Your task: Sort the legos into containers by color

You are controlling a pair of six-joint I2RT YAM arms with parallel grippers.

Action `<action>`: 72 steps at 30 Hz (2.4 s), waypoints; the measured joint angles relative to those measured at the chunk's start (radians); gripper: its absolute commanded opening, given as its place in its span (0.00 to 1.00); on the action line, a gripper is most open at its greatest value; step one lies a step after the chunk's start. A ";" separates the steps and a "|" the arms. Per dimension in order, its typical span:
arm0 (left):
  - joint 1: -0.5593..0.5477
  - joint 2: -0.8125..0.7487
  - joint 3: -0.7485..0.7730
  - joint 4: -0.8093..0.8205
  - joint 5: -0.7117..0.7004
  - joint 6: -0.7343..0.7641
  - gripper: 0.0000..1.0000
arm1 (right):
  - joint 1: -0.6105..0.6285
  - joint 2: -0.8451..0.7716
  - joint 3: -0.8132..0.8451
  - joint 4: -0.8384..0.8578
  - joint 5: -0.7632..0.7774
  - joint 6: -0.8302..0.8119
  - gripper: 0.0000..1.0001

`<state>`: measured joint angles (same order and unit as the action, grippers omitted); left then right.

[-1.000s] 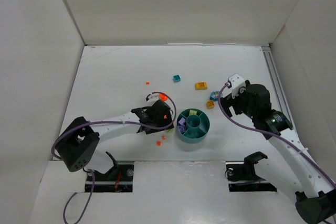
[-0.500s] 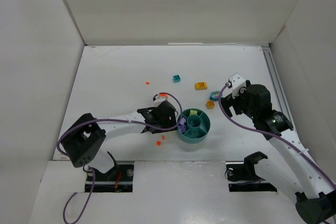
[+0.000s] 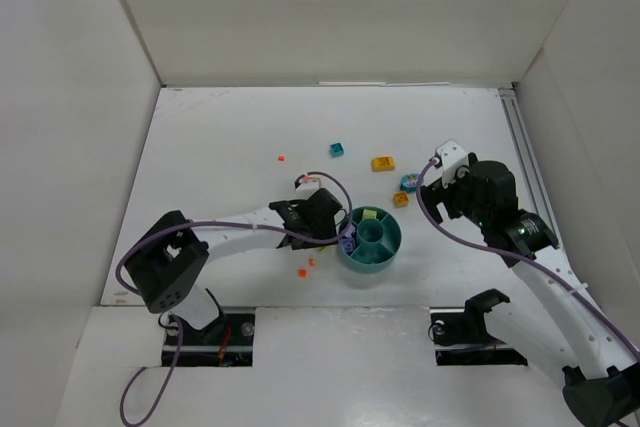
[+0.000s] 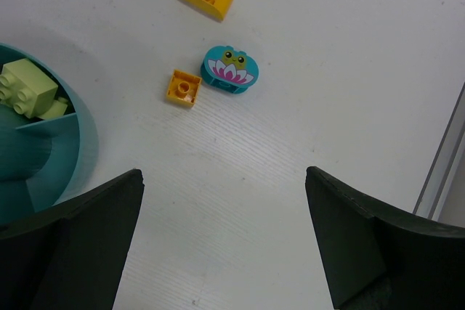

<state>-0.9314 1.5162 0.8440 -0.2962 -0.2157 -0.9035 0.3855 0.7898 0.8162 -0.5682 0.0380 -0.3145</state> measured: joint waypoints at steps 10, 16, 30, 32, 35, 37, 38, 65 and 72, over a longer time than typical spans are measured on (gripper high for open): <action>-0.044 0.048 0.017 -0.023 -0.001 0.019 0.38 | 0.000 0.000 0.000 0.000 0.006 0.000 0.97; -0.048 0.039 0.023 -0.044 -0.027 0.012 0.30 | 0.000 0.000 0.000 0.000 0.007 0.000 0.97; -0.049 -0.122 0.211 -0.119 -0.098 0.105 0.29 | 0.000 0.000 0.000 0.000 0.016 0.000 0.97; -0.050 -0.120 0.254 -0.088 -0.087 0.148 0.29 | 0.000 0.000 0.000 0.000 0.018 0.000 0.97; -0.049 -0.092 0.317 -0.064 -0.069 0.198 0.29 | 0.000 0.000 0.000 0.000 0.025 0.002 0.97; -0.049 -0.055 0.352 -0.047 -0.052 0.222 0.29 | 0.000 0.000 0.000 0.000 0.030 0.004 0.97; -0.049 -0.039 0.360 -0.040 -0.044 0.231 0.29 | 0.000 0.000 0.000 0.000 0.033 0.004 0.97; -0.049 0.043 0.364 0.027 0.190 0.294 0.52 | 0.000 -0.011 0.000 0.000 0.045 0.005 0.97; -0.050 0.040 0.364 0.020 0.178 0.293 0.59 | 0.000 -0.011 0.000 0.000 0.045 0.005 0.97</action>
<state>-0.9810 1.5558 1.2083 -0.2760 -0.0376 -0.6106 0.3855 0.7784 0.8162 -0.5686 0.0830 -0.3099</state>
